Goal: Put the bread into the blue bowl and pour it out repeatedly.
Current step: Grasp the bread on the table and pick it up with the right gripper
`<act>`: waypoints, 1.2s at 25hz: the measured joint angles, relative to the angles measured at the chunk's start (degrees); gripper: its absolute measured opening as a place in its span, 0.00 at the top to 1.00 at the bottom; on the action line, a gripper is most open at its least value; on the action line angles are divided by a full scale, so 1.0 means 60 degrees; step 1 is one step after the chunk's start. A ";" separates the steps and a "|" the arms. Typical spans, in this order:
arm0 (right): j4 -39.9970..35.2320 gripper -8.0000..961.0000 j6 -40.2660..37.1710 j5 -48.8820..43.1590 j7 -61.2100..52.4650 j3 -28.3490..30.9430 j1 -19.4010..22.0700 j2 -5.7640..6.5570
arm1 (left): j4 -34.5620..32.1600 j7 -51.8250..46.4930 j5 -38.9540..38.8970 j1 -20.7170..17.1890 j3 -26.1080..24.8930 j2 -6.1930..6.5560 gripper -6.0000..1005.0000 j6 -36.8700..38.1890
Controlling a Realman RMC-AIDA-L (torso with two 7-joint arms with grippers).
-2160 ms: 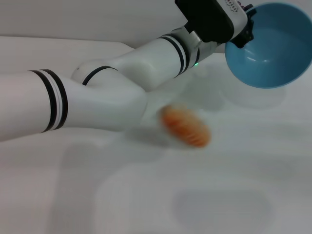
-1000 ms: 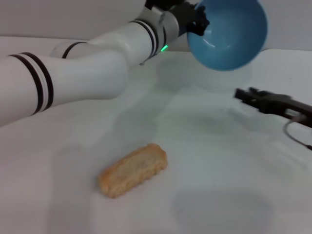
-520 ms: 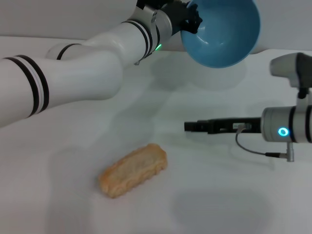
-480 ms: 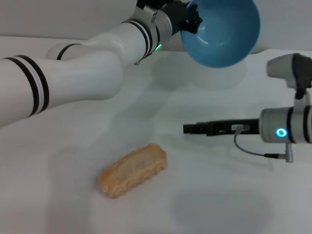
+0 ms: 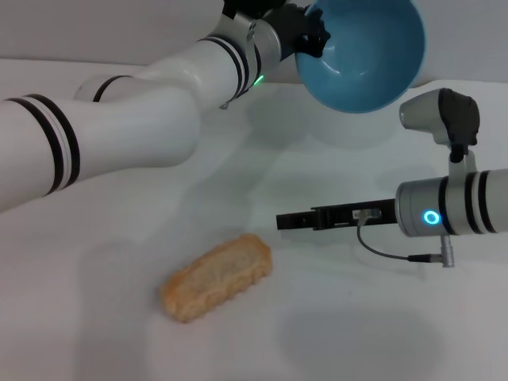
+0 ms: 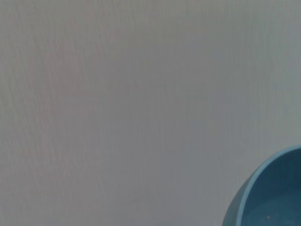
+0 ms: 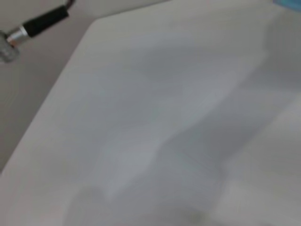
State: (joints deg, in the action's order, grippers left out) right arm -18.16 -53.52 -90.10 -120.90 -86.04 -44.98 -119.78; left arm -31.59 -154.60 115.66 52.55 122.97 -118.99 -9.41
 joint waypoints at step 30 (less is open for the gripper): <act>-0.0529 0.49 0.1494 0.2718 -0.1796 -0.4436 -0.0406 -0.0003 | -0.0178 0.0000 0.0000 -0.0003 0.0042 -0.0001 0.99 0.0001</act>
State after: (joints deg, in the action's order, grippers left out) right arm -21.33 -44.56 -73.79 -131.68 -112.66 -47.41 -119.80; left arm -32.66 -154.60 115.66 52.53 123.22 -119.00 -9.40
